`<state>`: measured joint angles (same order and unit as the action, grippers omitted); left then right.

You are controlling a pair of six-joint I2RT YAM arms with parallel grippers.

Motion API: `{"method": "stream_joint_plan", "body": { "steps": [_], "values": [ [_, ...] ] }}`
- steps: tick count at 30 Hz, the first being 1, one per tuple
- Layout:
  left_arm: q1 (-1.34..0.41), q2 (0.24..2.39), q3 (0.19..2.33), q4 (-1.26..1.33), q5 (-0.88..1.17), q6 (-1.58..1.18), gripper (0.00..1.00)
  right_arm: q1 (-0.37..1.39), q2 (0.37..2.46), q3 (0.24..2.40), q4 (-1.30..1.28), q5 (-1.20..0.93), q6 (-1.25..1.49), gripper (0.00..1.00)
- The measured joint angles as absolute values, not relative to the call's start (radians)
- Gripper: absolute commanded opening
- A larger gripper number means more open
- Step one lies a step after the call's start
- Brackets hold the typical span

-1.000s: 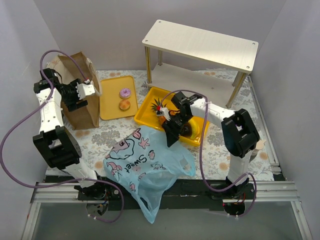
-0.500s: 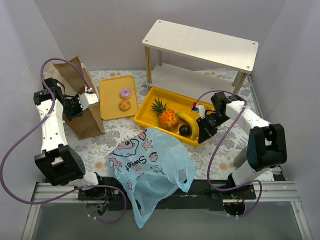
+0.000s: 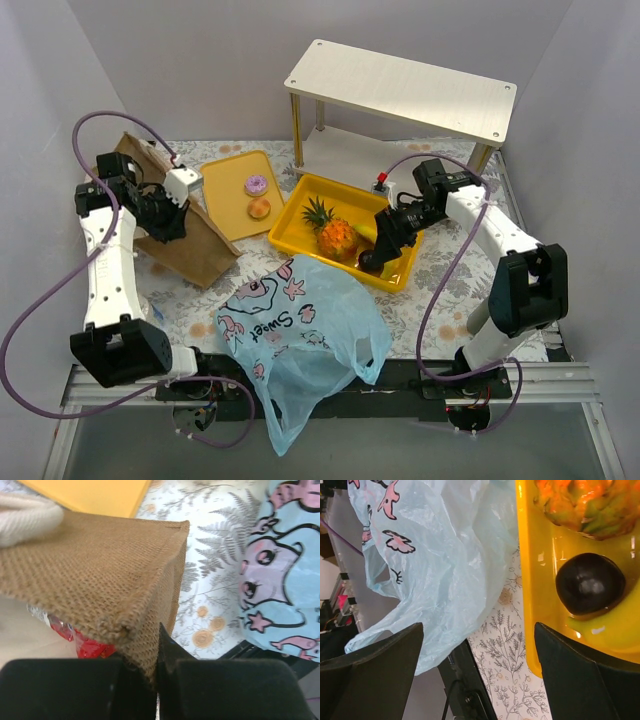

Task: Untie the knot of the grocery bags and take out the mixed food

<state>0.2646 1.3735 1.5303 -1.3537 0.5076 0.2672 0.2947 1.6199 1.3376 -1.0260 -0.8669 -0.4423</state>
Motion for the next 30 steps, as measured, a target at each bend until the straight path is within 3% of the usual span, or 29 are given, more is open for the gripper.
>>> {"method": "stream_joint_plan", "body": {
  "steps": [9, 15, 22, 25, 30],
  "values": [
    [0.136, 1.155, 1.455, -1.396, 0.543, 0.147, 0.00, 0.355, 1.691, 1.392, -1.011, -0.896, -0.390, 0.98],
    [-0.012, 1.058, 1.455, -1.425, 0.588, -0.104, 0.00, 0.370, 1.691, 1.399, -1.012, -0.918, -0.396, 0.98],
    [-0.164, 1.058, 1.451, -1.429, 0.619, -0.285, 0.00, 0.429, 1.691, 1.399, -1.014, -0.922, -0.408, 0.99],
    [-0.175, 1.096, 1.446, -1.429, 0.636, -0.275, 0.09, 0.427, 1.691, 1.401, -1.015, -0.919, -0.419, 0.98],
    [-0.220, 1.222, 1.448, -1.394, 0.781, -0.212, 0.12, 0.426, 1.691, 1.460, -1.008, -0.891, -0.426, 0.98]
  ]
}}
